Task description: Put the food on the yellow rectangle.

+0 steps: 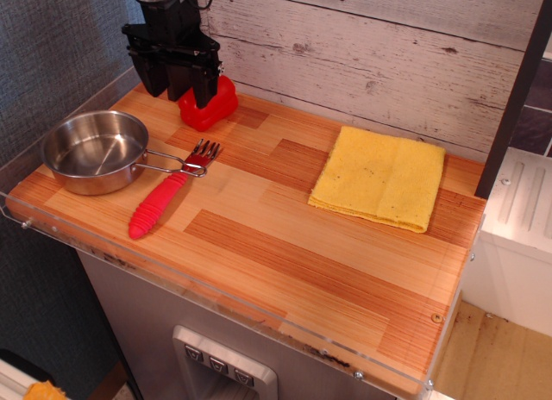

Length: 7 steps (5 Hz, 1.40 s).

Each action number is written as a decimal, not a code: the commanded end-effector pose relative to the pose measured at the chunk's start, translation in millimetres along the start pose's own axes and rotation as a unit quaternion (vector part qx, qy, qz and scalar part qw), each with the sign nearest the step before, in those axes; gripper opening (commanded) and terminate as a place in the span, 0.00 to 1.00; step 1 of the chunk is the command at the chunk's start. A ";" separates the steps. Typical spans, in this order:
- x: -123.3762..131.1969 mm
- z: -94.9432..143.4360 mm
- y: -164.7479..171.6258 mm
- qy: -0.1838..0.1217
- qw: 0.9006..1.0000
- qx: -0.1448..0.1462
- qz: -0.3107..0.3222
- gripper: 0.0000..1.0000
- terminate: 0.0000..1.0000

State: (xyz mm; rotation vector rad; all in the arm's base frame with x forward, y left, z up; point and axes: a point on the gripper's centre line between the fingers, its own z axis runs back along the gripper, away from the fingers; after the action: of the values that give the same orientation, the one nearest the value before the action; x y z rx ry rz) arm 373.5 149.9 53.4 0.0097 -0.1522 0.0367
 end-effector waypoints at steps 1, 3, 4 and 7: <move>16.7 9.0 0.7 -0.023 0.999 0.005 -0.031 1.00 0.00; 15.9 0.6 -6.5 -0.017 0.999 -0.009 -0.049 1.00 0.00; 14.7 -1.9 -6.7 -0.012 0.999 -0.009 -0.049 1.00 0.00; 12.5 -11.3 -10.0 0.006 0.999 -0.005 -0.051 0.00 0.00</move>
State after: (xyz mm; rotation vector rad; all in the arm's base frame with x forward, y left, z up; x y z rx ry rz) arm 383.8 143.5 34.4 -0.0070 -0.1138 -0.0492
